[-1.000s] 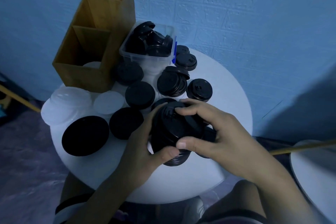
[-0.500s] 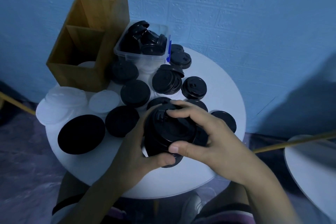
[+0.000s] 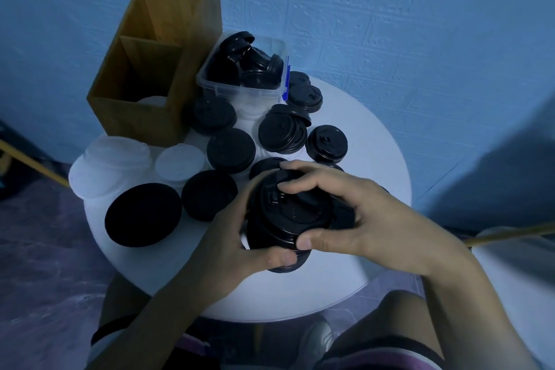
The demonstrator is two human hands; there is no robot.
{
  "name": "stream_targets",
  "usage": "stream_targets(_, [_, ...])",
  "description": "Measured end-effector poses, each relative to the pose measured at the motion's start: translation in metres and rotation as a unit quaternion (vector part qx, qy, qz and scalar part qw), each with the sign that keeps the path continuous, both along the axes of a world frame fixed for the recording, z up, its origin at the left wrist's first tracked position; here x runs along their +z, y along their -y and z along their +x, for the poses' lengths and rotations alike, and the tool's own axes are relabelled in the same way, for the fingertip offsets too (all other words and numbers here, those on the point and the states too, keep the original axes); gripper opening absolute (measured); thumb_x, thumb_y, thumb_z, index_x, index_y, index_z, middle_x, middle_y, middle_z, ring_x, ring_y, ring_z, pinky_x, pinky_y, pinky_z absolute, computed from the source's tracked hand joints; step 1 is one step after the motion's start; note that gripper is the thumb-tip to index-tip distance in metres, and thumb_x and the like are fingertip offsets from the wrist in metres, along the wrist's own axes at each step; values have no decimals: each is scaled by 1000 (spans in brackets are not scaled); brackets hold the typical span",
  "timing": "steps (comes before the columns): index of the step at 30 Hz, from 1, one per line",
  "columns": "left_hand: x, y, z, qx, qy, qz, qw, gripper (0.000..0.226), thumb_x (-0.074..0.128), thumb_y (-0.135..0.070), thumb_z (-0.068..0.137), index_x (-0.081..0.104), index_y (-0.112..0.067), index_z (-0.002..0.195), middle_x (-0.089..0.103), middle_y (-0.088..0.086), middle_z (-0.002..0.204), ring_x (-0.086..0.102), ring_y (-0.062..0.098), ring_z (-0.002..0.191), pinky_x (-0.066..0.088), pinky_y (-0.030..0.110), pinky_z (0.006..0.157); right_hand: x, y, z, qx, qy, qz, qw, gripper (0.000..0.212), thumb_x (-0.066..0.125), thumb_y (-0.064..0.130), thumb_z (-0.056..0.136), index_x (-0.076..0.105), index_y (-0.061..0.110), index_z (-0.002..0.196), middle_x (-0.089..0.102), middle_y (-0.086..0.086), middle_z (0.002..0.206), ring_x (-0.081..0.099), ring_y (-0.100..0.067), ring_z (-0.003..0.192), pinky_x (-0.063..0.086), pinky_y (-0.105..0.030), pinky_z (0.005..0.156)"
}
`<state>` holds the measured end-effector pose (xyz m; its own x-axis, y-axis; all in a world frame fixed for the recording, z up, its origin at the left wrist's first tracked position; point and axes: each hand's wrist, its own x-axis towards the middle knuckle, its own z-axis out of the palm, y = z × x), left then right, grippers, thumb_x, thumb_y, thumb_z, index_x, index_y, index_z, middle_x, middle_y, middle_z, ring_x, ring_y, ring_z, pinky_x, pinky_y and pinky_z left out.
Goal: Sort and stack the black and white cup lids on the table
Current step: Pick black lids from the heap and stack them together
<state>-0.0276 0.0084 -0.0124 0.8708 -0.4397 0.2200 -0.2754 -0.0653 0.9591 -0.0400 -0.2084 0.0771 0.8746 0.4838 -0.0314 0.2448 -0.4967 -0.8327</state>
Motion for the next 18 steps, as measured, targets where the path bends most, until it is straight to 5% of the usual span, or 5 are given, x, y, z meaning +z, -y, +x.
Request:
stream_targets(7, [-1, 2, -2, 4, -14, -4, 1000, 91, 84, -28, 67, 43, -37, 147, 62, -7, 139, 57, 17, 133, 45, 43, 110, -1, -4, -4, -21, -2, 11, 1000, 51, 86, 22, 81, 65, 43, 123, 50, 29, 144, 52, -2, 133, 44, -33, 112])
stream_targets(11, [-1, 2, -3, 17, -10, 2, 1000, 91, 86, -29, 66, 45, -37, 147, 63, -6, 139, 57, 20, 133, 45, 50, 111, -9, -8, -9, -72, 44, -7, 996, 53, 82, 49, 73, 66, 47, 123, 50, 29, 145, 49, 3, 135, 43, -37, 113])
stream_targets(18, [-3, 3, -4, 7, -31, -19, 999, 91, 84, -29, 66, 42, -46, 144, 61, -14, 139, 56, 12, 133, 46, 34, 108, -21, -16, -22, -130, 88, -12, 988, 65, 73, 66, 69, 56, 51, 130, 51, 34, 141, 50, 8, 131, 44, -27, 108])
